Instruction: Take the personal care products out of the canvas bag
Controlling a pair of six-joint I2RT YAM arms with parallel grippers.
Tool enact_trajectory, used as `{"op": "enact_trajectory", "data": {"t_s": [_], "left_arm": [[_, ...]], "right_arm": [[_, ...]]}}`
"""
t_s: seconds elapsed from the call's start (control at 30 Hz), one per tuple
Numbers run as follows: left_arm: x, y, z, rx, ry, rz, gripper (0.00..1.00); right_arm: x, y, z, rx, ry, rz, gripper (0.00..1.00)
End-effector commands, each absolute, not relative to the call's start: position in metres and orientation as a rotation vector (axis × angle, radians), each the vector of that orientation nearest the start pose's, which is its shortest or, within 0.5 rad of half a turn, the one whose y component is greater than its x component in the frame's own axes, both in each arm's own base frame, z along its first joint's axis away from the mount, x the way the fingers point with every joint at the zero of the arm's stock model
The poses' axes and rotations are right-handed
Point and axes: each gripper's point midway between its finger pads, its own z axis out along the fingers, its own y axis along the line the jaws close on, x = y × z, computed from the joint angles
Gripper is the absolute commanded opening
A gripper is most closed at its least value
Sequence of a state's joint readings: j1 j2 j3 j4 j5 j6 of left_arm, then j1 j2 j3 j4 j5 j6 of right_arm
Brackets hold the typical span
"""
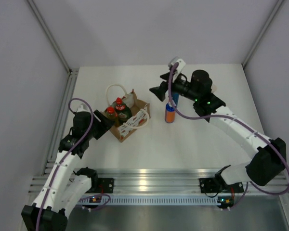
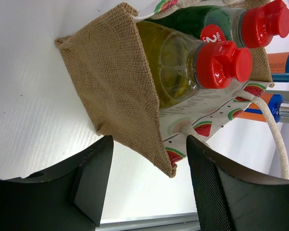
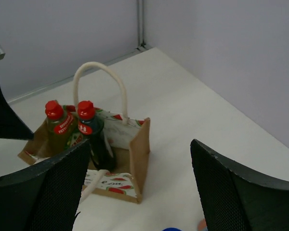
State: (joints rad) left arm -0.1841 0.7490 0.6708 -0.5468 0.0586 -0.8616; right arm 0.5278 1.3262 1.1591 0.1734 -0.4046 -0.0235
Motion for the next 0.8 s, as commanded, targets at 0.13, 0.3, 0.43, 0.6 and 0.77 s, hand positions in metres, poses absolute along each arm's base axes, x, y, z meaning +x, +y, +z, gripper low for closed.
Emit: {"op": "enact_trajectory", "data": {"t_s": [0.13,0.3,0.43,0.6,0.77], "left_arm": [[0.255,-0.083,0.169,-0.741,2.135,-0.605,0.65],[0.256,-0.082,0.161,-0.752,2.159,-0.581,0.64],[0.257,-0.081,0.156,-0.762,2.173,-0.564,0.64],[0.258,-0.081,0.153,-0.765,2.181,-0.56,0.63],[0.258,-0.081,0.153,-0.761,2.186,-0.556,0.63]], "right_arm": [[0.323,0.375,0.294,-1.022,1.542,0.746,0.8],[0.316,0.419,0.282,-0.983,1.614,0.68,0.8],[0.311,0.445,0.258,-1.101,1.59,0.66,0.83],[0.331,0.45,0.255,-1.159,1.555,0.685,0.85],[0.345,0.456,0.24,-1.255,1.515,0.762,0.86]]}}
